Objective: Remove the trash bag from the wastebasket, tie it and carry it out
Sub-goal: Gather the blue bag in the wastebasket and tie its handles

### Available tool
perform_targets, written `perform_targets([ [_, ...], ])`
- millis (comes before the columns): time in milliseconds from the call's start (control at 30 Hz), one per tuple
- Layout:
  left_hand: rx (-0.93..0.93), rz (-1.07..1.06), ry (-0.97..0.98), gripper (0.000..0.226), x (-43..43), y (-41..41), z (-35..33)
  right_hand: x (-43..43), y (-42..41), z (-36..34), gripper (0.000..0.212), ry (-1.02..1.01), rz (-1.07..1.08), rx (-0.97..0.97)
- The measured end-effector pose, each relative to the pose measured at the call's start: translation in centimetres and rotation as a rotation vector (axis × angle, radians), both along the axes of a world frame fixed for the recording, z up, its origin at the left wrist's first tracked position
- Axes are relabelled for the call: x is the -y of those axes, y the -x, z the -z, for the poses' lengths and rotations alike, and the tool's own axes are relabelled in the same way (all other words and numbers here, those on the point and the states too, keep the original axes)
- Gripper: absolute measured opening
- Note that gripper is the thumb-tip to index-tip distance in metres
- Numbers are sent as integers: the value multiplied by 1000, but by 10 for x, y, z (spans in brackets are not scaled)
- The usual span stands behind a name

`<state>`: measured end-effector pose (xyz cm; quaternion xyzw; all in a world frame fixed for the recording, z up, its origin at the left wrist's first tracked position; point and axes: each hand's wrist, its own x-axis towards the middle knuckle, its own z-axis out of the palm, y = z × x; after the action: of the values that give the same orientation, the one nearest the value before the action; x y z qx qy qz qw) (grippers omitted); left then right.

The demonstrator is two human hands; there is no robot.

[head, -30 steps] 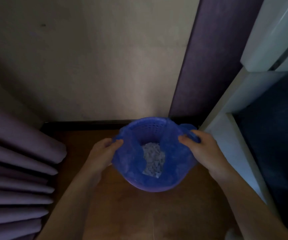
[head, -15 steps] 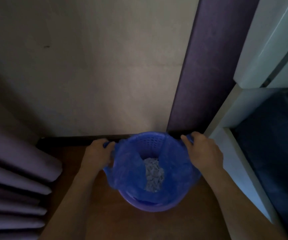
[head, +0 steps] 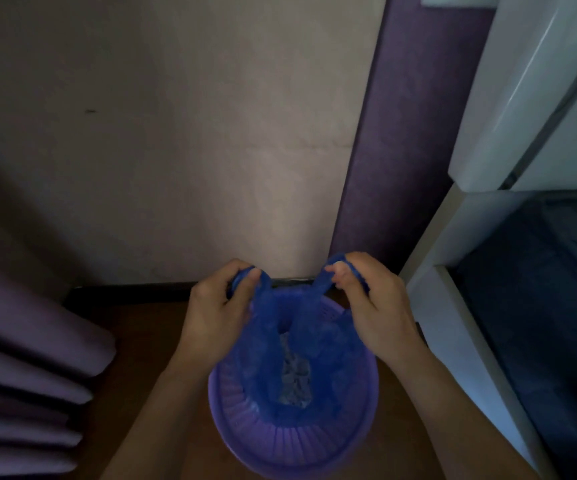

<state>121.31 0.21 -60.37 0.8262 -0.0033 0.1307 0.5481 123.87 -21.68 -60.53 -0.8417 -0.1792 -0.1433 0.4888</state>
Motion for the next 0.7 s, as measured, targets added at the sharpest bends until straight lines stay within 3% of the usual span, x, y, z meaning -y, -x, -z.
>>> perform_targets([
  [167, -68, -249, 155, 28, -5, -12, 2, 7, -9, -3, 28, -271, 183, -176],
  [333, 27, -211, 137, 25, 1, -12, -10, 9, -6, -17, 30, -345, 101, -172],
  [433, 14, -75, 82, 24, 2, -3, -17, 12, 0, -18, 28, -218, 64, -98],
  [567, -43, -80, -435, 25, -15, 7, -13, 20, 4, -13, 34, 136, 181, 62],
  [600, -45, -102, -484, 25, -18, 8, -15, 21, 4, -14, 32, 159, 188, 94],
  [700, -84, -138, -375, 32, -21, 5, -25, 20, 2, -23, 29, 33, 99, 37],
])
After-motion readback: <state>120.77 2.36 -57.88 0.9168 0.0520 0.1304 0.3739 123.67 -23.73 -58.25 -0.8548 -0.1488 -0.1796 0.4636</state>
